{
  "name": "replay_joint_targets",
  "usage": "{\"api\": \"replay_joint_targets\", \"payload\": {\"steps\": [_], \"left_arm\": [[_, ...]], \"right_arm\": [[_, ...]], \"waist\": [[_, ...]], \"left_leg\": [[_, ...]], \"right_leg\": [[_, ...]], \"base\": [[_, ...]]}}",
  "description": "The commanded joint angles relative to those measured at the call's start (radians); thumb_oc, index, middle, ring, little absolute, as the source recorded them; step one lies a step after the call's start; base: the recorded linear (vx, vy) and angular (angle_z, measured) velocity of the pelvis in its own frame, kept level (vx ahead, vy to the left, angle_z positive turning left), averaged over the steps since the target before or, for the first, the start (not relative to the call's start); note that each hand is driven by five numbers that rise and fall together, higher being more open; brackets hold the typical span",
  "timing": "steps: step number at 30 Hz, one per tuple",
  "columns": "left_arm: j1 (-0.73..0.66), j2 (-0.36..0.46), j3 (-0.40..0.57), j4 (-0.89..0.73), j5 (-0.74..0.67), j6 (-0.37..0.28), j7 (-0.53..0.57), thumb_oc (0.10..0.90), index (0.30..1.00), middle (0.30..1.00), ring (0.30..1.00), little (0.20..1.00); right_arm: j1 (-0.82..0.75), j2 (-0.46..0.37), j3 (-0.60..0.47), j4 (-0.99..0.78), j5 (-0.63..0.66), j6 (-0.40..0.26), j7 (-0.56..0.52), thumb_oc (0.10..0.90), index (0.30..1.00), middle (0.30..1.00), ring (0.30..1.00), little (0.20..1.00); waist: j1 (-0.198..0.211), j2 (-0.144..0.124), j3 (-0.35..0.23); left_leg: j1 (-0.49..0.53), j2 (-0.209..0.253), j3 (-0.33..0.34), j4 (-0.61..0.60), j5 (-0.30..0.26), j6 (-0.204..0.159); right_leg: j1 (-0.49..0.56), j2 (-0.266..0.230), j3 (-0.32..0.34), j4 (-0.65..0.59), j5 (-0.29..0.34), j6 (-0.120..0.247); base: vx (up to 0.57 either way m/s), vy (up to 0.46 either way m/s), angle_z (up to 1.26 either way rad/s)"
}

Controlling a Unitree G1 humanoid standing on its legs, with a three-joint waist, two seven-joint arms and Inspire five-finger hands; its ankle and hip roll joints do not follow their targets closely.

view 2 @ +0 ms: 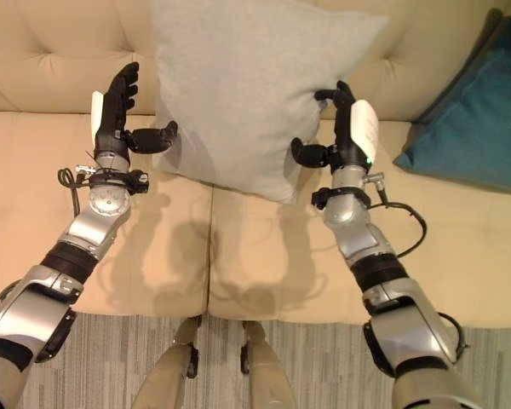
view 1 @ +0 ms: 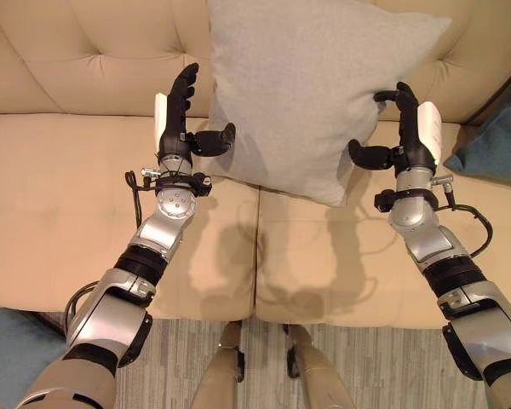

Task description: Pick up all the scattered cushions and arrange them neatly on the sofa.

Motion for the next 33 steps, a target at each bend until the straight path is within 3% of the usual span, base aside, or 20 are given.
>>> {"api": "replay_joint_targets", "payload": {"steps": [1, 10, 16, 22, 24, 33], "left_arm": [[0.011, 0.016, 0.034, -0.034, 0.021, -0.092, -0.015, 0.800, 0.900, 0.900, 0.900, 0.900], [0.196, 0.038, 0.113, -0.058, 0.013, -0.077, -0.083, 0.800, 0.900, 0.900, 0.900, 0.900], [0.330, 0.044, 0.163, -0.067, 0.012, -0.074, -0.139, 0.800, 0.900, 0.900, 0.900, 0.900], [0.565, 0.022, 0.245, -0.066, -0.007, -0.062, -0.229, 0.800, 0.900, 0.900, 0.900, 0.900], [0.730, 0.005, 0.302, 0.007, 0.005, -0.040, -0.302, 0.800, 0.900, 0.900, 0.900, 0.900], [0.914, -0.048, 0.356, 0.262, 0.103, -0.002, -0.363, 0.800, 0.900, 0.900, 0.900, 0.900]], "right_arm": [[-0.001, -0.027, -0.035, -0.042, -0.013, -0.065, 0.000, 0.800, 0.900, 0.900, 0.900, 0.900], [0.211, -0.035, -0.169, -0.101, 0.048, -0.080, 0.054, 0.800, 0.900, 0.900, 0.900, 0.900], [0.334, 0.027, -0.219, -0.119, 0.119, -0.100, 0.119, 0.800, 0.900, 0.900, 0.900, 0.900], [0.515, 0.101, -0.275, -0.118, 0.179, -0.111, 0.211, 0.800, 0.900, 0.900, 0.900, 0.900], [0.652, 0.104, -0.293, -0.095, 0.159, -0.103, 0.296, 0.800, 0.900, 0.900, 0.900, 0.900], [0.843, 0.138, -0.314, 0.024, 0.079, -0.086, 0.366, 0.800, 0.900, 0.900, 0.900, 0.900]], "waist": [[0.034, -0.013, -0.156], [0.029, -0.032, -0.174], [0.031, -0.038, -0.184], [0.035, -0.043, -0.179], [0.038, -0.048, -0.187], [0.051, -0.056, -0.207]], "left_leg": [[0.035, 0.013, 0.042, 0.004, -0.227, -0.039], [0.049, 0.016, 0.043, 0.004, -0.232, -0.040], [0.078, 0.021, 0.053, 0.004, -0.236, -0.039], [0.170, 0.025, 0.061, 0.004, -0.249, -0.035], [0.245, 0.032, 0.066, 0.004, -0.261, -0.030], [0.385, 0.035, 0.077, 0.004, -0.292, -0.012]], "right_leg": [[-0.036, 0.009, -0.027, 0.014, -0.082, 0.028], [-0.018, 0.010, -0.033, 0.012, -0.084, 0.025], [0.016, 0.012, -0.037, 0.008, -0.091, 0.025], [0.117, 0.014, -0.050, 0.008, -0.112, 0.025], [0.190, 0.011, -0.061, 0.008, -0.127, 0.028], [0.335, -0.004, -0.078, 0.015, -0.149, 0.036]], "base": [[-0.01, -0.007, 0.04], [0.00, -0.002, -0.01], [0.01, -0.002, -0.11], [0.05, 0.011, -0.01], [0.11, 0.030, 0.03], [0.04, 0.044, 0.05]]}}
